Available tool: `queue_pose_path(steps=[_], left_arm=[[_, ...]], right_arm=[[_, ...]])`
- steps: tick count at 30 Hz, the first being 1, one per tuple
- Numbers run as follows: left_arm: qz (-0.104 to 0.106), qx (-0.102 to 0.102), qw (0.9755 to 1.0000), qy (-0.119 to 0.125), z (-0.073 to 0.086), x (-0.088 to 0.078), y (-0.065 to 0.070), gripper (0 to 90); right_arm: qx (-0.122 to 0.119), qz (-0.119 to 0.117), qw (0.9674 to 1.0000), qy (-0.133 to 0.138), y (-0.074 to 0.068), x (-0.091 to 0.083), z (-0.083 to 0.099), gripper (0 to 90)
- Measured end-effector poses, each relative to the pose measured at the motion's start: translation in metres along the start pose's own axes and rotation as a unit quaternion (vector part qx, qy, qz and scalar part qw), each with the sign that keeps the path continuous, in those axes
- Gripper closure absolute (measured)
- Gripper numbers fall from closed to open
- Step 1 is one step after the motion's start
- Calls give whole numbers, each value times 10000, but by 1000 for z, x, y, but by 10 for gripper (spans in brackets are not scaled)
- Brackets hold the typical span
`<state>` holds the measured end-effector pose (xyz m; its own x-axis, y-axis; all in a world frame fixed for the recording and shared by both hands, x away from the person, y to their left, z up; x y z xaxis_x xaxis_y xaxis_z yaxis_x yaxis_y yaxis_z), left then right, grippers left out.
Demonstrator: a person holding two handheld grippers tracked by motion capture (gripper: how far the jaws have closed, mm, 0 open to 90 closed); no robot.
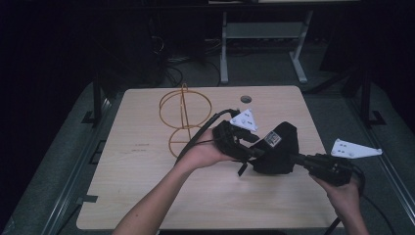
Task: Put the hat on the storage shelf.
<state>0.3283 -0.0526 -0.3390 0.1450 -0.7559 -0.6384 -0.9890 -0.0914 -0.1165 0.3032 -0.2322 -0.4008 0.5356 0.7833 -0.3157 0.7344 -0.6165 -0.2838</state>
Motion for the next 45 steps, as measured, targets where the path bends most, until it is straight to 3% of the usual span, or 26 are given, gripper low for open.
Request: queue_pose_path(steps=[9,19,28,31,45], left_arm=[[-193,-13,9998,-73,28,-15,2,516],[-332,-160,9993,-53,62,-26,7,489],[-514,-348,9979,-183,107,-31,13,473],[-544,-379,9976,-188,116,-31,16,461],[-624,-578,9962,-202,154,-30,24,397]], right_arm=[[-59,76,9999,-122,4,-4,-14,880],[-146,126,9995,-264,7,-5,-30,880],[-207,118,9993,-304,8,-3,-50,879],[-207,117,9992,-307,8,-3,-55,880],[-462,-45,9983,-348,-5,10,-93,879]])
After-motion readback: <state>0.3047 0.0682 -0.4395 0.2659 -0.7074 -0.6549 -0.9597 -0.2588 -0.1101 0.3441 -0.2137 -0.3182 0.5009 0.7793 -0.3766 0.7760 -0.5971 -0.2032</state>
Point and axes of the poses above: each handheld gripper's, and its own axes: x roughly forward along the jaws, z roughly out of its underside, y roughly to its right, the point moved 8 cm from there along x, roughly forward along the jaws, and after that the axes turned 7 degrees about x, right-handed, at the moved point
